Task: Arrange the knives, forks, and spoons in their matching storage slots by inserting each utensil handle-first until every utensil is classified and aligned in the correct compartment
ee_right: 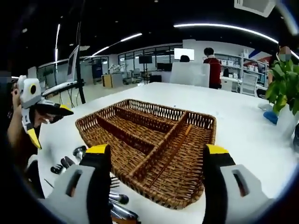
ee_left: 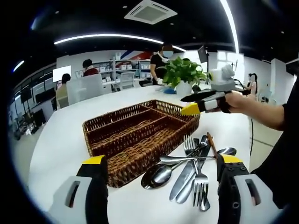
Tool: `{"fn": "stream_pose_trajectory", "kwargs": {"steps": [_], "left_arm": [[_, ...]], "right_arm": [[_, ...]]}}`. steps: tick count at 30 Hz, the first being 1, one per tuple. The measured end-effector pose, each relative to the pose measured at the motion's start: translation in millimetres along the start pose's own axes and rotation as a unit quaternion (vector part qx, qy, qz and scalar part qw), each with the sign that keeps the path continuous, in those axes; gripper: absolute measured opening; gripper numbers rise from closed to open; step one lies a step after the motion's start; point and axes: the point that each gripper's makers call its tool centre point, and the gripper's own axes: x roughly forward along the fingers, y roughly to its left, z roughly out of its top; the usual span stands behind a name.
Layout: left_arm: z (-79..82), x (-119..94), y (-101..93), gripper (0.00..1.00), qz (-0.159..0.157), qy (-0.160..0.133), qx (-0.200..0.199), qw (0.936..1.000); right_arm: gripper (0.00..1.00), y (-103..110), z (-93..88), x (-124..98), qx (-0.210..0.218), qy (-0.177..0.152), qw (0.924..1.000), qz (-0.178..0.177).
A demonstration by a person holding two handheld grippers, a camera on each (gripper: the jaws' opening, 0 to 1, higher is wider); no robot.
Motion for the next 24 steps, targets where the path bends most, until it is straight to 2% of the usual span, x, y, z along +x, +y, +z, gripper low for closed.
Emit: {"fn": "stream_pose_trajectory", "kwargs": {"steps": [8, 12, 15, 21, 24], "left_arm": [[5.5, -1.0, 12.4, 0.99, 0.012, -0.005, -0.02, 0.9997], [3.6, -3.3, 14.3, 0.99, 0.017, 0.016, -0.02, 0.9995], [6.6, -8.2, 13.7, 0.99, 0.013, 0.025, -0.029, 0.9992], [14.5, -16.9, 24.6, 0.99, 0.032, 0.028, -0.031, 0.9986], [12.9, -19.8, 26.8, 0.99, 0.037, 0.035, -0.033, 0.9982]], "right_arm": [[1.0, 16.4, -10.2, -23.5, 0.022, 0.007, 0.9995, 0.023], [1.0, 30.8, -13.8, -37.3, 0.024, 0.019, 0.9986, 0.043], [1.0, 36.8, -10.6, -46.7, 0.019, 0.031, 0.9983, 0.045], [1.0, 35.5, 8.3, -60.6, 0.023, 0.031, 0.9985, 0.039], [1.0, 34.1, 6.8, -65.5, 0.013, 0.051, 0.998, 0.036]]}}
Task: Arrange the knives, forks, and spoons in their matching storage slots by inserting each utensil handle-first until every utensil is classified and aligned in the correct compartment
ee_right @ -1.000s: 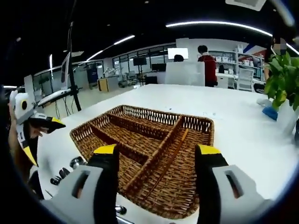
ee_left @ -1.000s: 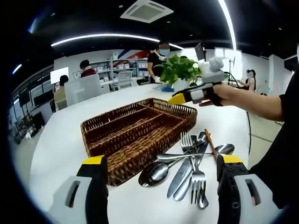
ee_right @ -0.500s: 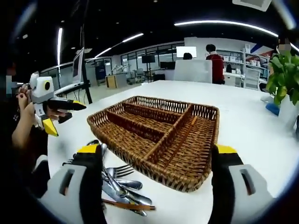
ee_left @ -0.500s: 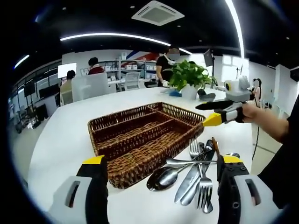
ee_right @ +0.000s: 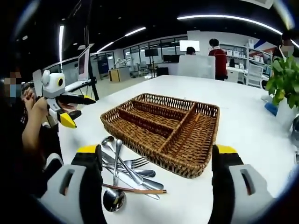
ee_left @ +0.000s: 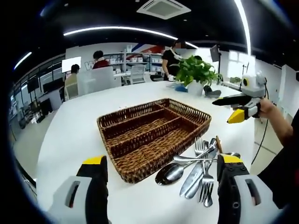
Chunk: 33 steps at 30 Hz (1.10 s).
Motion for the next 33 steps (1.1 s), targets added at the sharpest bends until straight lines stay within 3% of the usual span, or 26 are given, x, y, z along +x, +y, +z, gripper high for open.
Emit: {"fn": "stream_pose_trajectory", "kwargs": {"steps": [7, 9, 21, 33], "left_arm": [[-0.6, -8.9, 1.4, 0.99, 0.008, 0.008, -0.006, 0.9999], [5.9, -10.9, 5.3, 0.99, 0.019, -0.007, -0.008, 0.9998], [5.4, -18.5, 21.8, 0.99, 0.039, 0.0, -0.031, 0.9988], [7.7, -15.3, 16.1, 0.99, 0.028, 0.001, -0.023, 0.9993]], "right_arm": [[1.0, -8.5, -3.5, -11.6, 0.004, 0.023, 0.9997, -0.003], [1.0, -10.5, -3.5, -13.1, 0.003, 0.024, 0.9997, -0.005], [1.0, -14.9, 5.6, -24.5, -0.006, 0.022, 0.9997, -0.014], [1.0, -15.1, 9.3, -26.2, -0.009, 0.019, 0.9997, -0.012]]}}
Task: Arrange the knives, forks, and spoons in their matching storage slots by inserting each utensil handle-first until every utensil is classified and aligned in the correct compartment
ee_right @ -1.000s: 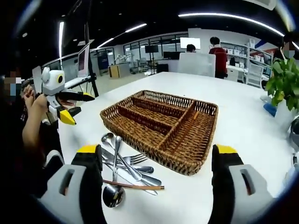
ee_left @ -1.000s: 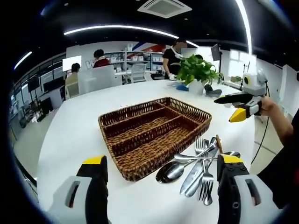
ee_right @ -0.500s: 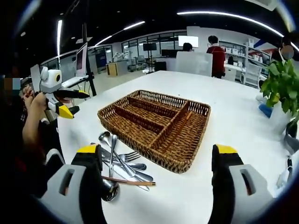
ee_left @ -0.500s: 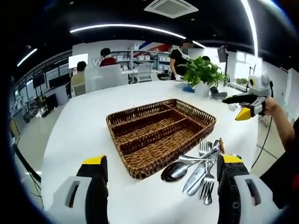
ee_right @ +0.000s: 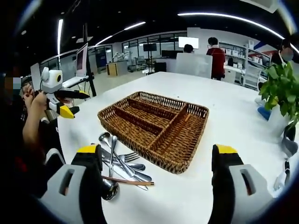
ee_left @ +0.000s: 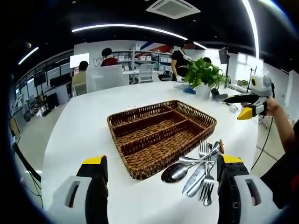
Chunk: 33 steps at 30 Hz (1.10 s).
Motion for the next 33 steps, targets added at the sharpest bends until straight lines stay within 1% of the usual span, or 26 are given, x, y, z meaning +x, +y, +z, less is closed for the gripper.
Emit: {"fn": "stream_pose_trajectory", "kwargs": {"steps": [4, 5, 9, 16, 20, 24, 26, 28, 33], "left_arm": [[1.0, -0.1, -1.3, 0.99, -0.002, -0.001, 0.001, 1.0], [3.3, -1.1, -0.5, 0.99, 0.002, -0.007, 0.002, 1.0], [5.9, -4.2, -3.5, 0.99, 0.0, -0.013, 0.005, 0.9999], [1.3, -2.3, -16.3, 0.98, -0.013, -0.012, 0.016, 0.9997], [-9.8, 3.3, -35.6, 0.96, -0.042, 0.002, 0.024, 0.9988], [-19.5, 8.7, -49.8, 0.95, -0.063, 0.011, 0.026, 0.9976], [-27.7, 11.6, -58.3, 0.93, -0.076, 0.021, 0.026, 0.9966], [-32.6, 13.4, -64.0, 0.92, -0.082, 0.026, 0.028, 0.9959], [-36.3, 15.8, -76.6, 0.87, -0.1, 0.032, 0.039, 0.9937]], "right_arm": [[1.0, -0.6, -1.0, 0.0, -0.001, 0.002, 1.0, 0.0], [1.0, -1.0, -1.3, 0.0, 0.0, 0.002, 1.0, -0.001], [1.0, -0.5, -1.0, 0.1, 0.0, 0.0, 1.0, 0.0], [1.0, 2.5, -3.8, 1.3, -0.004, 0.005, 1.0, 0.0], [1.0, 4.2, -5.9, 2.1, -0.006, 0.009, 0.9999, 0.001], [1.0, 4.7, -8.1, 3.0, -0.005, 0.011, 0.9999, 0.002], [1.0, 6.0, -10.2, 3.9, -0.004, 0.012, 0.9999, 0.003], [1.0, 7.8, -12.8, 5.1, -0.004, 0.013, 0.9999, 0.004], [1.0, 11.8, -19.1, 7.1, 0.001, 0.016, 0.9998, 0.007]]}}
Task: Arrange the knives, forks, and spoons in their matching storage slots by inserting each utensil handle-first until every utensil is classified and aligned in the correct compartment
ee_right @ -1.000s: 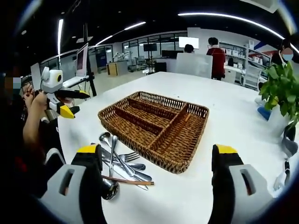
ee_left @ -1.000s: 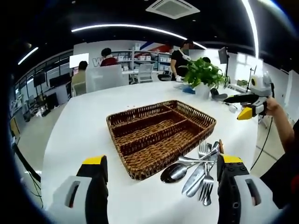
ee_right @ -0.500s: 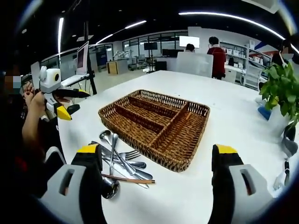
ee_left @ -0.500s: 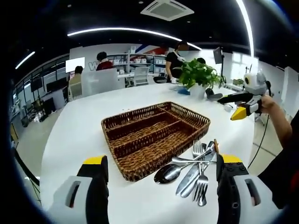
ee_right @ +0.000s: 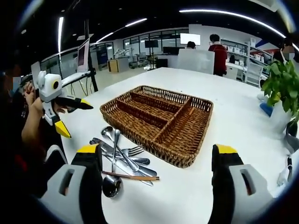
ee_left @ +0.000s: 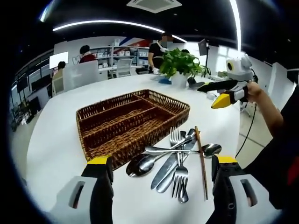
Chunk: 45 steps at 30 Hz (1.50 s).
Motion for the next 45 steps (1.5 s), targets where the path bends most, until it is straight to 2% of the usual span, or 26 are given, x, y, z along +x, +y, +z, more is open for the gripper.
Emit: {"fn": "stream_pose_trajectory", "kwargs": {"steps": [9, 15, 23, 27, 34, 39, 45], "left_arm": [[0.2, 14.3, -37.7, 0.67, -0.058, 0.01, 0.043, 0.9974], [-16.9, 32.0, -58.4, 0.57, -0.091, 0.054, 0.064, 0.9923], [-31.8, 52.2, -79.8, 0.43, -0.135, 0.092, 0.073, 0.9839], [-40.2, 63.0, -80.4, 0.32, -0.139, 0.113, 0.07, 0.9813], [-47.4, 74.1, -86.9, 0.26, -0.145, 0.137, 0.067, 0.9777], [-49.4, 79.5, -85.9, 0.18, -0.142, 0.149, 0.055, 0.977], [-53.4, 84.4, -88.1, 0.14, -0.142, 0.158, 0.054, 0.9755]], "right_arm": [[1.0, 5.4, -4.7, 2.8, 0.003, 0.001, 1.0, -0.002], [1.0, 11.1, -6.2, 5.0, 0.001, 0.001, 1.0, 0.005], [1.0, 12.6, -6.8, 4.3, 0.001, -0.001, 1.0, 0.003], [1.0, 13.7, -4.1, 2.3, -0.005, -0.004, 1.0, 0.001], [1.0, 11.9, 1.8, -0.1, -0.01, -0.013, 0.9999, -0.004], [1.0, 11.4, -0.7, 0.0, -0.008, -0.012, 0.9999, -0.004], [1.0, 10.2, -2.8, 0.4, -0.008, -0.011, 0.9999, -0.005]]}}
